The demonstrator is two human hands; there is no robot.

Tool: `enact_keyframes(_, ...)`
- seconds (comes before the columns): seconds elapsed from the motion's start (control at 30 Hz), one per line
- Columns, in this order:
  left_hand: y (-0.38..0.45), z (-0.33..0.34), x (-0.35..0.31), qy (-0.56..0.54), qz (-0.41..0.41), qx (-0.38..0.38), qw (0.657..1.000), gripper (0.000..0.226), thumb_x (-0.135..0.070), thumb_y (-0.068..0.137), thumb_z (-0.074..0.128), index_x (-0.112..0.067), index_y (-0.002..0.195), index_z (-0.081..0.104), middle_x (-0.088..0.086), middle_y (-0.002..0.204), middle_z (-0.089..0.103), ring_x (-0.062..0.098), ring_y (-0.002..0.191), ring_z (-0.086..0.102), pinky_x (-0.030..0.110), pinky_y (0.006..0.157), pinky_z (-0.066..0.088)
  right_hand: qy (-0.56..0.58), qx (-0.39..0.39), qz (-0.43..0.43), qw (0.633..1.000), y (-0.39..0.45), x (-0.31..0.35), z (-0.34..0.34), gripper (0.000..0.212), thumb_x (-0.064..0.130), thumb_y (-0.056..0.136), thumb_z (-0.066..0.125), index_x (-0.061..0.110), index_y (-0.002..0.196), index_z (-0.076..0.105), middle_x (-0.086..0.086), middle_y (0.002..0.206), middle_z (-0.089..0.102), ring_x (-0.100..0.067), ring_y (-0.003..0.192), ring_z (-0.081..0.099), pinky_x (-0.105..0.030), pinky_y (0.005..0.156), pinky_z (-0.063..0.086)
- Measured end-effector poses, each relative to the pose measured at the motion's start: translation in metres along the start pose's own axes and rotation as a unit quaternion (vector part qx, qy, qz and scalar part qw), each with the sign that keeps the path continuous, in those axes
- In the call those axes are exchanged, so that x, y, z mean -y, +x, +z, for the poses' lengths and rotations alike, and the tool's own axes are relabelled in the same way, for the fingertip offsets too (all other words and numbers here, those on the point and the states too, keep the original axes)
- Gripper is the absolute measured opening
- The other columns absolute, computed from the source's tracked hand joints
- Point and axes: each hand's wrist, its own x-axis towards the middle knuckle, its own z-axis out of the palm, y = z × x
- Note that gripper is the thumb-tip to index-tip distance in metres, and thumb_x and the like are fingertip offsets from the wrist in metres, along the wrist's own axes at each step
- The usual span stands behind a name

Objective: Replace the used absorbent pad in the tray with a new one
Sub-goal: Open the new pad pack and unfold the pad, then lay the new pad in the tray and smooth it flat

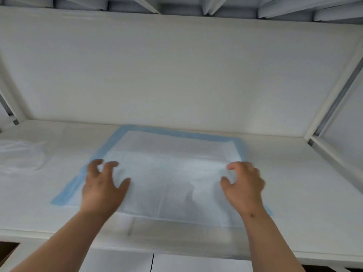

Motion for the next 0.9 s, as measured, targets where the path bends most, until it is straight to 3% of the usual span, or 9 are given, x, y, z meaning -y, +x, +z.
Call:
enact_keyframes(0.03, -0.006, 0.003, -0.006, 0.006, 0.036, 0.052, 0.998, 0.059, -0.051, 0.071, 0.074, -0.026, 0.122, 0.056, 0.004, 0.135, 0.039, 0.035, 0.117, 0.05, 0.047, 0.1, 0.042, 0.019, 0.109, -0.032, 0.993, -0.003, 0.003, 0.0, 0.027, 0.039, 0.071, 0.072, 0.037, 0.096, 0.06, 0.007, 0.114, 0.057, -0.022, 0.113, 0.053, -0.04, 0.097, 0.039)
enact_keyframes(0.1, -0.019, 0.009, -0.015, 0.019, 0.073, 0.208, 0.975, 0.079, -0.079, 0.06, 0.054, -0.038, 0.128, 0.05, -0.008, 0.138, 0.042, 0.022, 0.129, 0.04, 0.042, 0.106, 0.036, 0.041, 0.35, -0.037, 0.935, -0.014, 0.009, 0.0, 0.039, 0.054, 0.06, 0.071, 0.046, 0.095, 0.056, 0.012, 0.117, 0.051, -0.014, 0.119, 0.048, -0.04, 0.103, 0.038)
enact_keyframes(0.17, -0.029, 0.016, -0.016, 0.055, 0.104, 0.311, 0.943, 0.085, -0.083, 0.059, 0.047, -0.044, 0.134, 0.04, -0.015, 0.145, 0.035, 0.015, 0.136, 0.03, 0.039, 0.112, 0.029, -0.037, 0.44, -0.05, 0.896, -0.025, 0.007, 0.007, 0.058, 0.051, 0.062, 0.075, 0.047, 0.115, 0.054, 0.013, 0.129, 0.041, -0.012, 0.126, 0.037, -0.038, 0.107, 0.034)
enact_keyframes(0.23, -0.035, 0.023, -0.012, 0.102, 0.136, 0.336, 0.926, 0.072, -0.067, 0.073, 0.058, -0.043, 0.137, 0.036, -0.017, 0.149, 0.028, 0.012, 0.139, 0.024, 0.035, 0.114, 0.024, -0.086, 0.398, -0.08, 0.91, -0.033, 0.004, 0.01, 0.059, 0.037, 0.068, 0.075, 0.046, 0.121, 0.051, 0.016, 0.133, 0.036, -0.012, 0.127, 0.033, -0.036, 0.106, 0.031)
enact_keyframes(0.3, -0.039, 0.024, -0.009, 0.118, 0.151, 0.321, 0.928, 0.059, -0.053, 0.08, 0.06, -0.043, 0.134, 0.038, -0.018, 0.149, 0.027, 0.011, 0.139, 0.024, 0.032, 0.114, 0.023, -0.074, 0.371, -0.091, 0.921, -0.038, 0.004, 0.01, 0.047, 0.028, 0.07, 0.069, 0.048, 0.109, 0.05, 0.018, 0.132, 0.037, -0.01, 0.125, 0.034, -0.033, 0.104, 0.03)
enact_keyframes(0.5, -0.041, 0.022, -0.009, 0.117, 0.172, 0.24, 0.948, 0.007, -0.034, 0.093, 0.046, -0.039, 0.097, 0.05, -0.015, 0.12, 0.049, 0.01, 0.112, 0.046, 0.028, 0.091, 0.039, -0.08, 0.303, -0.1, 0.944, -0.046, 0.005, 0.013, 0.024, 0.019, 0.083, 0.053, 0.042, 0.078, 0.047, 0.016, 0.123, 0.047, -0.011, 0.117, 0.045, -0.03, 0.097, 0.034)
enact_keyframes(0.63, -0.041, 0.022, -0.011, 0.137, 0.225, 0.212, 0.941, 0.014, -0.025, 0.095, 0.039, -0.032, 0.087, 0.048, -0.011, 0.103, 0.049, 0.012, 0.095, 0.048, 0.026, 0.077, 0.035, -0.106, 0.234, -0.106, 0.961, -0.049, 0.004, 0.012, 0.018, 0.019, 0.091, 0.045, 0.035, 0.085, 0.049, 0.009, 0.109, 0.055, -0.017, 0.106, 0.053, -0.032, 0.089, 0.038)
enact_keyframes(0.77, -0.043, 0.018, -0.023, 0.135, 0.272, 0.218, 0.927, 0.013, -0.022, 0.096, 0.037, -0.029, 0.086, 0.041, -0.008, 0.1, 0.045, 0.014, 0.091, 0.045, 0.026, 0.077, 0.03, -0.111, 0.179, -0.076, 0.974, -0.05, 0.0, 0.002, 0.014, 0.02, 0.092, 0.043, 0.032, 0.086, 0.046, 0.007, 0.103, 0.059, -0.018, 0.1, 0.057, -0.034, 0.088, 0.04)
enact_keyframes(0.9, -0.042, 0.01, -0.036, 0.187, 0.283, 0.308, 0.889, 0.017, -0.026, 0.097, 0.036, -0.023, 0.097, 0.052, -0.003, 0.106, 0.047, 0.018, 0.101, 0.051, 0.03, 0.086, 0.037, -0.113, 0.177, -0.034, 0.977, -0.06, -0.007, -0.008, 0.014, 0.018, 0.086, 0.043, 0.029, 0.08, 0.049, 0.007, 0.094, 0.061, -0.017, 0.092, 0.058, -0.033, 0.086, 0.041)
